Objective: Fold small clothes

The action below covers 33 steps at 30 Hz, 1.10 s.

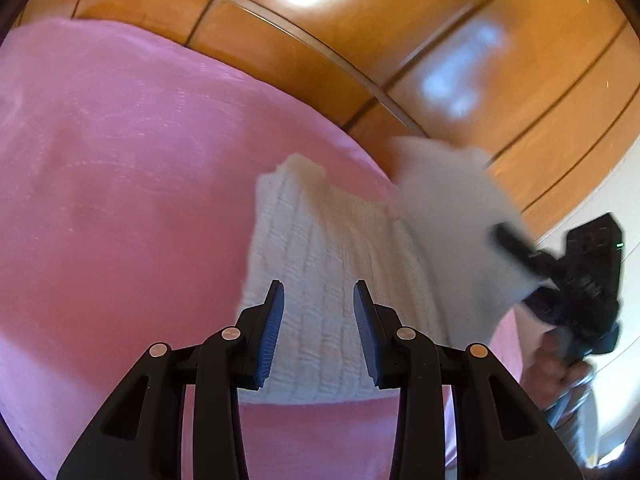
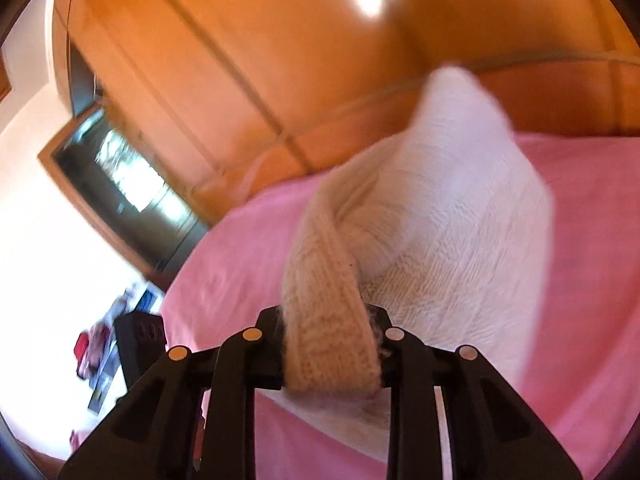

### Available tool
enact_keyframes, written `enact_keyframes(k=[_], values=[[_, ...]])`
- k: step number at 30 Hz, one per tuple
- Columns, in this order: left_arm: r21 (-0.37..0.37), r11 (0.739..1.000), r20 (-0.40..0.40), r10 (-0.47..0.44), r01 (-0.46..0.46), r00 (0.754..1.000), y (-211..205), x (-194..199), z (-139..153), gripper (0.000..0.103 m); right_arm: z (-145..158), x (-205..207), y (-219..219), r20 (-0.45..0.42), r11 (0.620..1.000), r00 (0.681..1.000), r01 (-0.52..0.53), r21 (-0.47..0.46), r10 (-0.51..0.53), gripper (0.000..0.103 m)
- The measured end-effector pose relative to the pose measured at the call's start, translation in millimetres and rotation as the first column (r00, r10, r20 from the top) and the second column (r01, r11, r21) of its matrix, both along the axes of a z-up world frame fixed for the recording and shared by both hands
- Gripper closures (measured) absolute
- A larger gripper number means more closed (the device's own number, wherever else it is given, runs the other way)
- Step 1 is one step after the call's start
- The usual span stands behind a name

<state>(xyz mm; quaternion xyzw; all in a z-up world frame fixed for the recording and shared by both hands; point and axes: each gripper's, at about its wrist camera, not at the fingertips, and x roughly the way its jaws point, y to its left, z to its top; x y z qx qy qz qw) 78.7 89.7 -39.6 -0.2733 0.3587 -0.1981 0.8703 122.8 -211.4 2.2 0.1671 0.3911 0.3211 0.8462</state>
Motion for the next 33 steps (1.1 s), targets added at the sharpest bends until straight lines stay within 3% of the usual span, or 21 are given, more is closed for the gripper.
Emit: enact_keyframes(k=[4,6,9,10,13,14,20,25,26,27,28,30,33], values=[[-0.054,0.999,-0.014,-0.008,0.008,1.0,14.7,5.4,0.4,0.068,-36.2,6.4,52.2,-0.046,0.992,0.997,-0.072,-0.101,0.068,0.08],[-0.109,0.994,-0.027,-0.019,0.016,0.999,21.1,9.0,-0.6,0.043,-46.6,-0.4,66.6,-0.027,0.982,0.995,-0.094,-0.165,0.091,0.079],[-0.184,0.982,-0.04,-0.056,0.047,0.998,24.8,17.3,1.3,0.043,-42.9,-15.9,63.3,0.024,0.981,0.989,-0.14,-0.134,0.144,0.053],[-0.189,0.981,-0.037,-0.063,0.055,0.997,23.3,20.9,3.3,0.043,-42.5,-20.3,59.6,0.031,0.981,0.987,-0.152,-0.121,0.157,0.039],[-0.202,0.975,-0.04,-0.104,0.094,0.994,14.8,32.3,9.2,0.042,-30.4,-43.0,46.4,0.07,0.98,0.981,-0.176,-0.091,0.183,0.033],[-0.217,0.97,-0.048,-0.125,0.112,0.991,10.3,38.5,10.7,0.038,-28.2,-52.1,35.1,0.07,0.981,0.981,-0.175,-0.078,0.181,0.032],[-0.237,0.954,-0.113,-0.215,0.184,0.97,-8.9,71.8,10.3,0.028,-35.7,-84.8,-25.7,0.043,0.995,0.998,-0.043,-0.09,0.047,0.028],[-0.202,0.953,-0.201,-0.266,0.225,0.943,-38.4,103.3,5.1,0.027,-45.6,-97.4,-67.9,0.014,0.991,0.995,0.098,-0.091,-0.097,0.022],[-0.183,0.955,-0.211,-0.271,0.235,0.939,-45.2,106.9,4.7,0.034,-47.2,-102.3,-76.0,0.01,0.989,0.993,0.122,-0.089,-0.122,0.022],[-0.153,0.959,-0.215,-0.268,0.239,0.939,-50.6,108.7,4.9,0.059,-47.7,-103.3,-82.1,0.011,0.986,0.991,0.137,-0.089,-0.137,0.022],[-0.11,0.965,-0.214,-0.258,0.239,0.942,-54.0,109.2,5.6,0.073,-47.9,-103.6,-86.2,0.014,0.983,0.987,0.158,-0.089,-0.157,0.022],[-0.047,0.972,-0.168,-0.235,0.231,0.957,-56.7,105.7,12.9,0.082,-48.1,-115.2,-96.1,0.016,0.979,0.983,0.185,-0.08,-0.185,0.023],[0.009,0.978,-0.073,-0.206,0.208,0.976,-48.3,84.6,36.6,0.084,-39.9,-112.9,-98.8,0.043,0.978,0.979,0.199,-0.064,-0.197,0.033]])
